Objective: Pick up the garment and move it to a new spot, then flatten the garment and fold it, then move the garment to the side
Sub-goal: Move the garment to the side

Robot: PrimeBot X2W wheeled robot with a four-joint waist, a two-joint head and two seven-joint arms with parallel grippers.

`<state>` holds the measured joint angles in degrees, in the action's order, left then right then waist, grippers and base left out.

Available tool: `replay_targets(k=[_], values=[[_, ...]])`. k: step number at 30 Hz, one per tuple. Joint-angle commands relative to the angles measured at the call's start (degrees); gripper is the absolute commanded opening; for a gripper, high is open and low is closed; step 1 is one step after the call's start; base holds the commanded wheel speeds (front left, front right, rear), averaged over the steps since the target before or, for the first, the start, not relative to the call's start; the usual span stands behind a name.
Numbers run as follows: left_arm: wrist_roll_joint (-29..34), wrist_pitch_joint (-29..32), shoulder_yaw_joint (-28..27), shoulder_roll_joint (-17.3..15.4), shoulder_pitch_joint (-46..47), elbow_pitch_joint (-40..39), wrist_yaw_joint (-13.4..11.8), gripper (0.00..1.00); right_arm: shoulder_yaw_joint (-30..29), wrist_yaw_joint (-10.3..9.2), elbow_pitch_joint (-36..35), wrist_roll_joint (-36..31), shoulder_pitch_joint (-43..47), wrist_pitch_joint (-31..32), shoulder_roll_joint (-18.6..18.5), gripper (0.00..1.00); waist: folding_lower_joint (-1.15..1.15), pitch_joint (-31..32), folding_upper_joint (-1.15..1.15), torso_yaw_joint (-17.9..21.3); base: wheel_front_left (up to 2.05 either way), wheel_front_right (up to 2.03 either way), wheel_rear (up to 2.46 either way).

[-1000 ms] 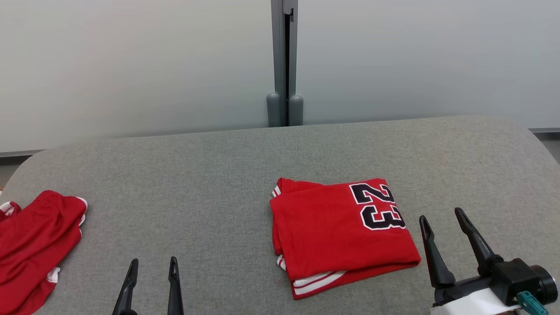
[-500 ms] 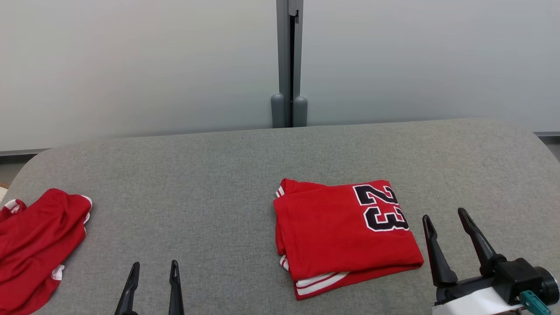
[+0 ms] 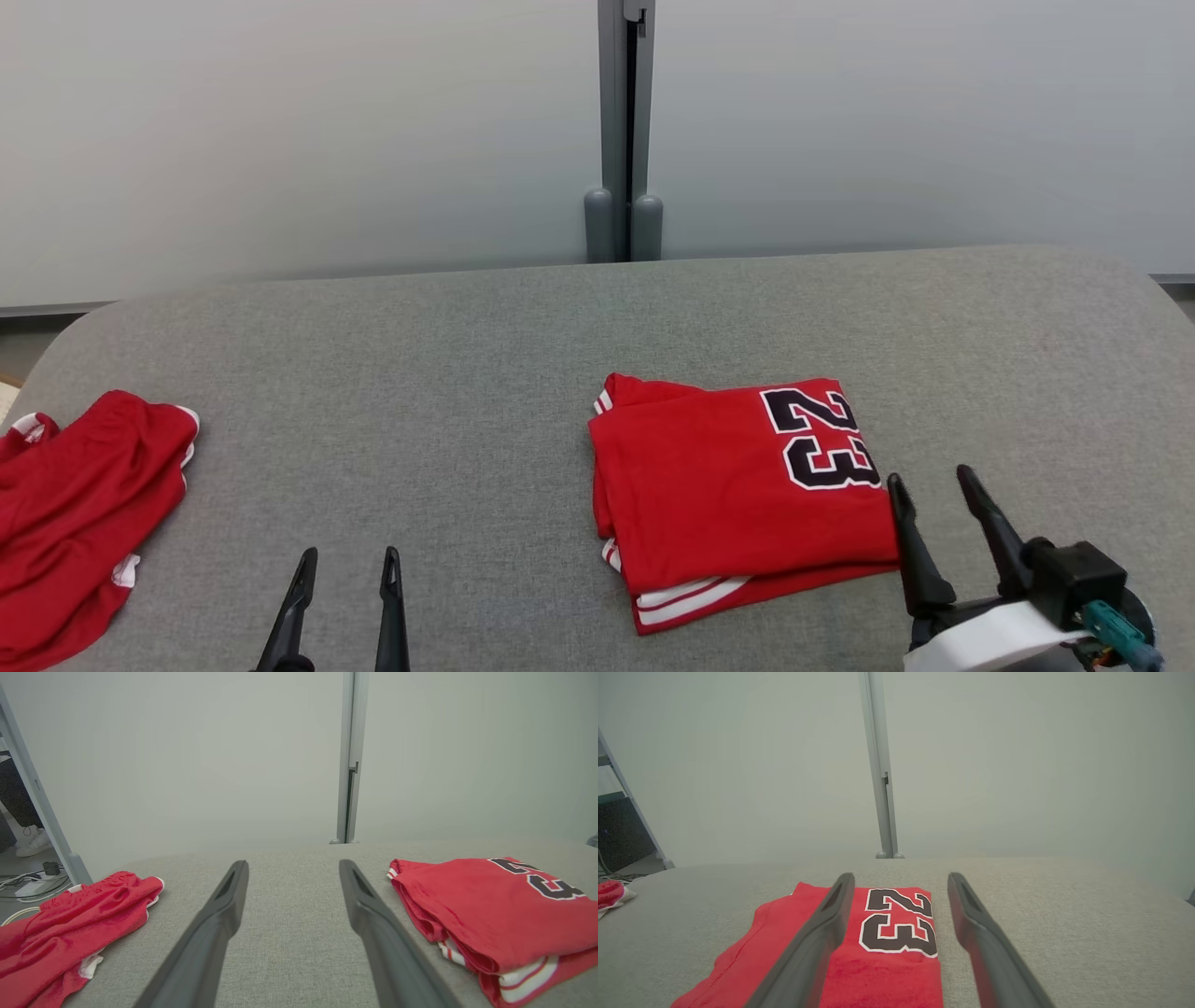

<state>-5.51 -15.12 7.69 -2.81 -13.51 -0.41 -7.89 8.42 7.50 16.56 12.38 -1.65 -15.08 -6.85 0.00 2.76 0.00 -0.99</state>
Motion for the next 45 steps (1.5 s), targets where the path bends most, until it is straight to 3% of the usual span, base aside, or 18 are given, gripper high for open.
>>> replay_targets(k=[1,7,15,20,26,27,28,29,30,31,38,45], values=[[0.5,0.0,0.2,-0.2,1.4,0.0,0.4,1.0,1.8,-0.02,2.9,1.6,-2.2,-0.1,-1.5,1.0,0.0,-0.6,0.0,-0.2,0.0,0.0,0.0],[1.8,0.0,2.2,-0.2,3.3,0.3,2.2,1.0,8.7,-0.02,15.7,15.5,-11.5,6.2,-7.0,1.0,0.0,-2.9,0.0,-1.8,0.0,0.0,0.0],[2.3,0.0,4.8,-0.2,7.6,-0.5,2.3,1.0,13.5,-0.02,19.0,36.5,-18.6,19.1,-14.8,1.0,0.0,-7.9,0.0,-4.5,0.0,0.0,0.0],[2.4,0.0,6.2,-0.2,9.2,-0.1,2.6,1.0,17.1,-0.02,20.5,40.3,-21.5,22.8,-18.2,1.0,0.0,-10.6,0.0,-5.4,0.0,0.0,0.0],[2.3,0.0,7.0,-0.2,10.9,0.0,2.6,1.0,20.5,-0.02,22.4,42.3,-23.4,24.9,-19.3,1.0,0.0,-12.9,0.0,-6.1,0.0,0.0,0.0],[2.3,0.0,7.1,-0.2,11.2,0.0,2.5,1.0,21.2,-0.02,22.7,42.7,-23.7,25.3,-19.4,0.97,0.0,-13.3,0.0,-6.2,0.0,0.0,0.0],[2.2,0.0,7.2,-0.2,11.4,0.1,2.4,1.0,21.7,-0.02,23.2,43.4,-23.8,25.7,-19.3,0.77,0.0,-13.6,0.0,-6.3,0.0,0.0,0.0],[2.2,0.0,7.3,-0.2,11.7,0.1,2.4,1.0,22.4,-0.02,23.2,43.8,-23.9,26.1,-19.2,0.48,0.0,-13.9,0.0,-6.3,0.0,0.0,0.0],[2.2,0.0,7.3,-0.2,12.1,0.1,2.4,1.0,23.2,-0.02,23.2,44.3,-24.2,26.3,-19.2,0.35,0.0,-14.2,0.0,-6.3,0.0,0.0,0.0],[2.2,0.0,7.4,-0.2,12.3,0.2,2.4,1.0,23.9,-0.02,23.1,44.7,-24.5,26.7,-19.3,0.0,0.0,-14.4,0.0,-6.3,0.0,0.0,0.0],[2.9,0.0,7.0,-0.2,13.9,-1.0,2.7,1.0,26.0,-0.03,22.1,43.6,-30.2,19.0,-22.9,0.0,0.0,-17.0,0.0,-5.1,0.0,0.0,0.0],[4.2,0.0,7.2,-0.2,17.9,-3.9,4.1,1.0,25.8,-0.03,25.9,39.0,-40.6,11.8,-26.5,0.0,0.0,-24.1,0.0,-3.1,0.0,0.0,0.0]])
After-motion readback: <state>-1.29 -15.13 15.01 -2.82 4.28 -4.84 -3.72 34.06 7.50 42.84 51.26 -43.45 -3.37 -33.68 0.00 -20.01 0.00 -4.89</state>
